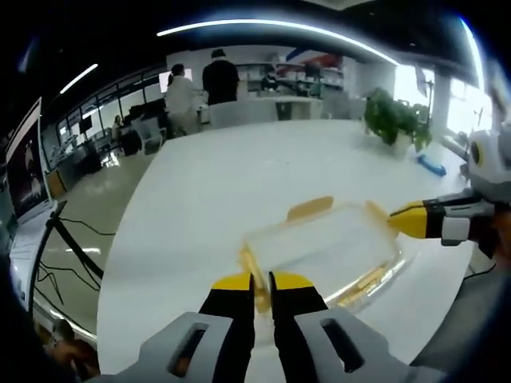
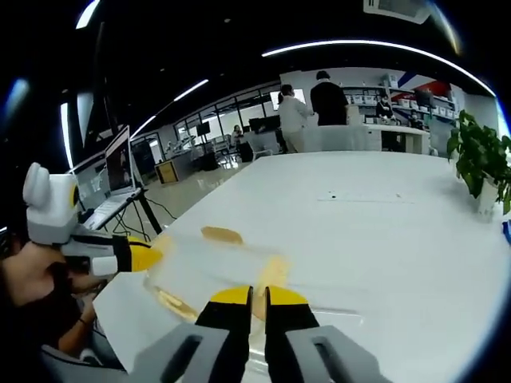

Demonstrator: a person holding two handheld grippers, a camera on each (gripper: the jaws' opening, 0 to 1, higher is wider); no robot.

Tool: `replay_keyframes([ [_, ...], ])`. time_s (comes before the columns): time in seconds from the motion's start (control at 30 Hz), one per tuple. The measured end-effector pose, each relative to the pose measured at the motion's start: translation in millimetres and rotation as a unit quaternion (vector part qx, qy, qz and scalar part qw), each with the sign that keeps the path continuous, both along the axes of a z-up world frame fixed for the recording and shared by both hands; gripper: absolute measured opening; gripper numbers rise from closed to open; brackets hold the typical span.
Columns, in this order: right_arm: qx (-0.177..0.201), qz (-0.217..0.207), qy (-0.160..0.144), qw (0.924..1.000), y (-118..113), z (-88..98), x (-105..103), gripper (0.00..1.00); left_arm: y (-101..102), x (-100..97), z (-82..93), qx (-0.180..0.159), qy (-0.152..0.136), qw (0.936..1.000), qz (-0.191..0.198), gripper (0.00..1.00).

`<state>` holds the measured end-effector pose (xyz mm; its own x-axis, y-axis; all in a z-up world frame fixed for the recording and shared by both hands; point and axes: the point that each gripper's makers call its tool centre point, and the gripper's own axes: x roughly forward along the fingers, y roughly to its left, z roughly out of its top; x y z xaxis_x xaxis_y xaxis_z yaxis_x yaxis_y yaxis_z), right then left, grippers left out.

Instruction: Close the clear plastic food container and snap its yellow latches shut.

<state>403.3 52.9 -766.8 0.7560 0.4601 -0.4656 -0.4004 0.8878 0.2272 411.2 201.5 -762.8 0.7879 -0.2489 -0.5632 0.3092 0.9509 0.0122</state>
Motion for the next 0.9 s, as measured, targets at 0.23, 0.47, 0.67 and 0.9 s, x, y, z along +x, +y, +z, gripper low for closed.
replay_keyframes([
  [0.23, 0.001, -0.016, -0.006, 0.9998, -28.5, 3.7, -4.6, 0.01, -27.5, -0.7, -5.9, -0.003, 0.006, 0.9998, -0.021, 0.04],
  [0.47, -0.002, -0.036, -0.004, 0.9993, -57.3, 4.1, -9.4, 0.01, -57.9, -2.1, -7.5, -0.016, 0.008, 0.9991, -0.038, 0.04],
  [0.67, -0.002, -0.052, -0.007, 0.9986, -76.4, 7.0, -10.5, 0.01, -77.9, -2.6, -9.2, -0.020, 0.009, 0.9983, -0.054, 0.05],
  [0.9, -0.010, -0.064, -0.004, 0.9979, -93.4, 3.7, -11.3, 0.01, -93.9, -3.5, -11.9, -0.029, 0.014, 0.9976, -0.062, 0.05],
])
